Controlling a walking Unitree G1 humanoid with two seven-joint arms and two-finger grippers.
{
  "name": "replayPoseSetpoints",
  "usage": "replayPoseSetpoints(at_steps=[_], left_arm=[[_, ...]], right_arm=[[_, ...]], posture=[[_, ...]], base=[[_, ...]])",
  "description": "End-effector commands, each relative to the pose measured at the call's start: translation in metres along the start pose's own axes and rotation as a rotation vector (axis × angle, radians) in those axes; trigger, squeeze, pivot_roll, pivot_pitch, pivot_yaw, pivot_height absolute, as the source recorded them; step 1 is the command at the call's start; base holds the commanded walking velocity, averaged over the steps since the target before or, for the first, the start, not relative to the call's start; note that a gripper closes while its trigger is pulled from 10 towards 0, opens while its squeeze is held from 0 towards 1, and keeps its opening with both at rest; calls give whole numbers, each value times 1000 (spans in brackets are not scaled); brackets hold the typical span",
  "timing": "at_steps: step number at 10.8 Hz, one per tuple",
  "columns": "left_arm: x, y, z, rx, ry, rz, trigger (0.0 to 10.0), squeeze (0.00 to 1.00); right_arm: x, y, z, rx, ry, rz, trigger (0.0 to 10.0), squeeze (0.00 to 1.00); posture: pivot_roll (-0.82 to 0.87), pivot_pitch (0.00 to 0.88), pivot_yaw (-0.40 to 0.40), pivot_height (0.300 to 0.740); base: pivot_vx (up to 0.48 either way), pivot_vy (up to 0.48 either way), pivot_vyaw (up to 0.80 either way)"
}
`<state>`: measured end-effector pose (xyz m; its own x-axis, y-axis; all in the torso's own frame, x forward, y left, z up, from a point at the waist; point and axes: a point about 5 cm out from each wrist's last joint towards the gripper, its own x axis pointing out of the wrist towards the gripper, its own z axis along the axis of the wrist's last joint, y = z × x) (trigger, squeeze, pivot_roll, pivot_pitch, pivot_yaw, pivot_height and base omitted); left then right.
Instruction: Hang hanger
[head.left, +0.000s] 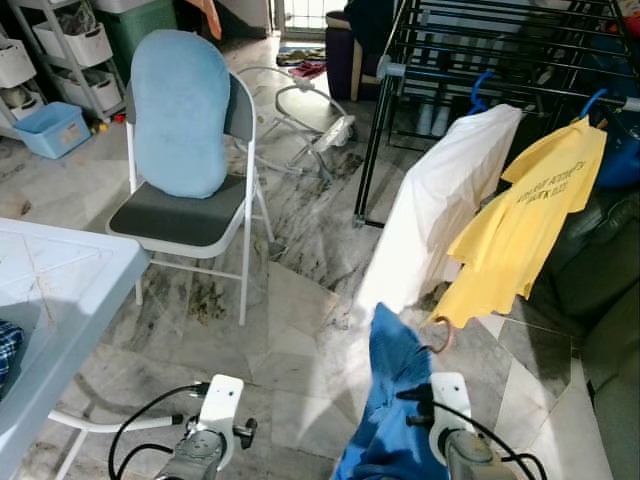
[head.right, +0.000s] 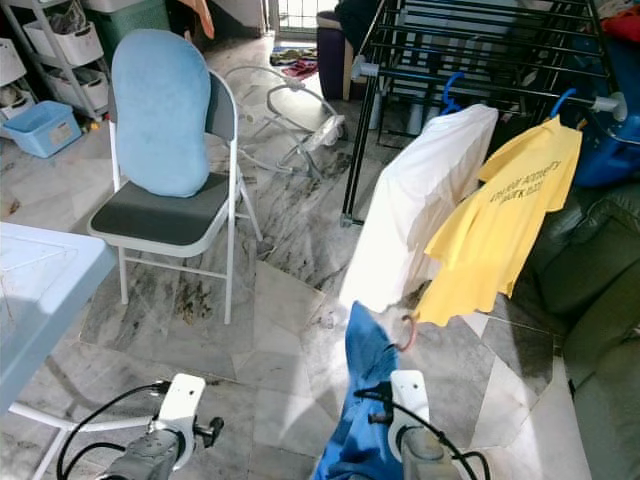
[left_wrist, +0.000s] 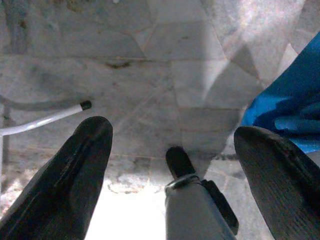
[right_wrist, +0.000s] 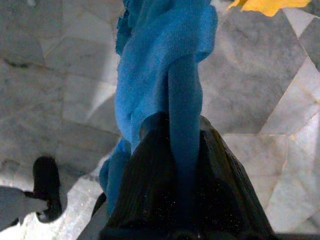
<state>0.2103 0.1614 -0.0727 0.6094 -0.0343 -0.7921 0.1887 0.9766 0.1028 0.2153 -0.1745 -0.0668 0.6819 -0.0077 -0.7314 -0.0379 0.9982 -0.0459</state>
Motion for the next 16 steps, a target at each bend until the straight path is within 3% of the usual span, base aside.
replayPoseSetpoints(at_steps=[1, 4, 5, 8, 11, 14, 16], left_arm=[[0, -4, -5, 16, 26, -15, 10000, 0], [1, -4, 7, 33, -22, 37, 10000, 0], [0, 13, 7, -16, -39, 105, 10000, 0], [-1, 18, 4, -64, -18, 115, 10000, 0], [-3, 23, -5, -45, 4, 114, 10000, 0], [-3, 22, -7, -24, 21, 105, 10000, 0], [-1, 14, -3, -11, 21, 91, 10000, 0]], right_arm=[[-1, 3, -5, -4, 19, 13, 10000, 0], [0, 11, -3, -4, 7, -5, 10000, 0], [1, 3, 3, 2, -20, -38, 10000, 0], [0, -11, 3, -13, -14, -60, 10000, 0], [-1, -8, -2, -4, 1, -47, 10000, 0], [-2, -7, -6, -15, 14, -40, 10000, 0], [-2, -8, -8, -13, 21, -44, 10000, 0]], posture=[[-116, 78, -10, 740], [-113, 82, -6, 740], [-112, 83, -1, 740], [-106, 82, -2, 740], [-102, 85, 2, 740], [-105, 88, 4, 740], [-109, 89, 7, 740]], base=[[0, 0, 0], [0, 0, 0], [0, 0, 0], [0, 0, 0], [0, 0, 0], [0, 0, 0], [-283, 0, 0]])
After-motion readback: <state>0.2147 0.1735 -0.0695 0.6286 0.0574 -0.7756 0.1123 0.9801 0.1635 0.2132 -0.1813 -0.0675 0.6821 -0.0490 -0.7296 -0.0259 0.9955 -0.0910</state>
